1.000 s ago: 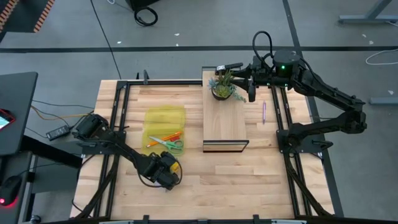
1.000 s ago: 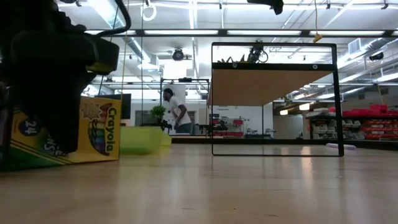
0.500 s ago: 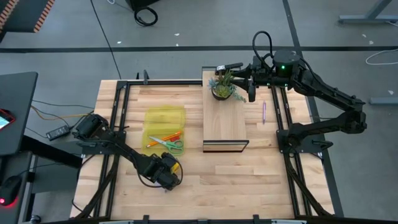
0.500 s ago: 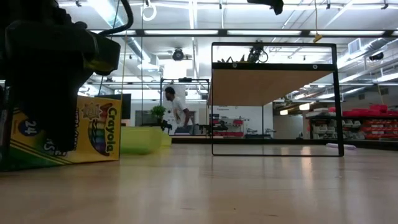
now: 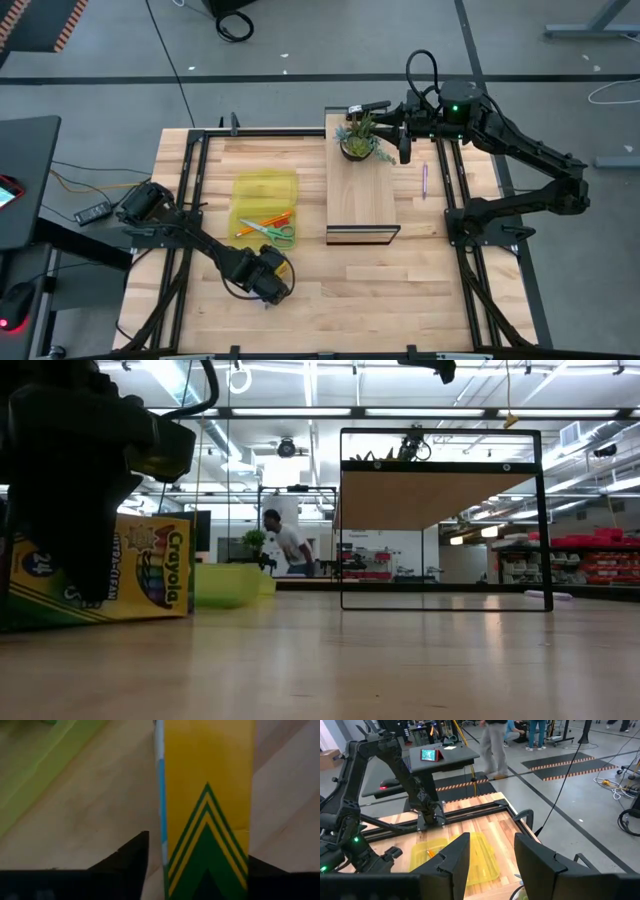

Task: Pack school essentials
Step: Put the yellow crayon box into the yellow supply box

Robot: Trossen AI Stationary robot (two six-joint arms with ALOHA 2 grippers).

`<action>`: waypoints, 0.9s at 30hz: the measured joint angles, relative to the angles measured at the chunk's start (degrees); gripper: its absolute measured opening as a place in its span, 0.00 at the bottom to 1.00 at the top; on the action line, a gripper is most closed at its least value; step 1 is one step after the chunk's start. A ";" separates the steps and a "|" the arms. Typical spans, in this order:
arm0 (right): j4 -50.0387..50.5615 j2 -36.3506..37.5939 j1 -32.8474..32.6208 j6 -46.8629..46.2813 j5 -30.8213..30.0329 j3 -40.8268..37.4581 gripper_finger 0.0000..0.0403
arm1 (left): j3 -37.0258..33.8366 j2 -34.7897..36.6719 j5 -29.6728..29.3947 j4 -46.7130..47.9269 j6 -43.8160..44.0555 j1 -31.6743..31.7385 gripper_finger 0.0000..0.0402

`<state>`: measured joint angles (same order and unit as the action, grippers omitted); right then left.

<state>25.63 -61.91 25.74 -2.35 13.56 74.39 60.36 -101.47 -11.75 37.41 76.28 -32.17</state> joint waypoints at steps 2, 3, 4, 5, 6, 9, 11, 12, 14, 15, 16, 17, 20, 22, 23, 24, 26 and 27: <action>0.00 0.00 0.00 0.00 0.00 0.00 0.40 | 0.00 0.02 0.30 0.01 -0.49 0.11 0.40; 0.00 0.00 0.00 0.00 0.00 0.00 0.40 | 0.00 0.20 0.58 0.01 -0.75 0.14 0.38; 0.00 0.00 0.00 0.00 0.00 0.00 0.40 | 0.00 0.48 0.71 0.03 -1.25 0.16 0.35; 0.02 0.00 0.00 0.00 0.00 0.00 0.40 | 0.01 0.78 0.90 -0.01 -1.68 0.23 0.33; 0.01 0.00 0.00 0.00 0.00 0.00 0.40 | 0.02 1.14 0.98 -0.04 -2.00 0.25 0.31; 0.02 0.00 0.00 0.00 0.00 0.00 0.40 | 0.02 3.06 1.02 0.15 -3.83 0.25 0.24; 0.02 0.00 0.00 0.00 0.00 0.00 0.40 | 0.02 4.34 1.01 0.44 -5.15 0.25 0.21; 0.02 0.00 0.00 0.00 0.00 0.00 0.40 | 0.02 4.96 1.03 0.77 -5.87 0.25 0.20; 0.04 0.00 0.00 0.00 0.00 0.00 0.40 | 0.02 6.53 1.07 0.94 -6.90 0.25 0.19; 0.04 -0.01 0.00 0.00 0.00 0.00 0.40 | 0.02 7.49 1.07 1.09 -7.84 0.25 0.19; 0.04 0.00 0.00 0.00 0.00 0.00 0.40 | 0.02 8.46 1.09 1.24 -8.38 0.29 0.20; 0.04 0.00 0.00 0.00 0.00 0.00 0.40 | 0.02 9.41 1.11 1.46 -9.44 0.45 0.21; 0.04 0.00 0.00 0.00 0.00 0.00 0.40 | 0.02 12.68 1.11 4.42 -11.88 1.37 0.26; 0.04 -0.01 0.00 0.00 0.00 0.00 0.40 | 0.02 14.49 1.11 7.45 -13.48 2.54 0.27; 0.04 0.00 0.00 0.00 0.02 0.00 0.40 | 0.02 15.41 1.10 8.91 -14.68 3.35 0.27; 0.04 0.00 0.00 0.00 0.00 0.00 0.40 | 0.02 16.28 1.08 10.05 -16.21 4.22 0.27; 0.04 -0.02 0.00 0.00 0.00 0.00 0.40 | 0.02 17.71 1.15 11.04 -20.03 6.32 0.25; 0.04 -0.02 0.00 0.00 0.02 0.00 0.40 | 0.02 18.30 1.14 11.56 -22.38 7.44 0.24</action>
<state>25.67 -61.93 25.74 -2.35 13.58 74.39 60.38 -83.17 -10.61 48.97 53.90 -24.73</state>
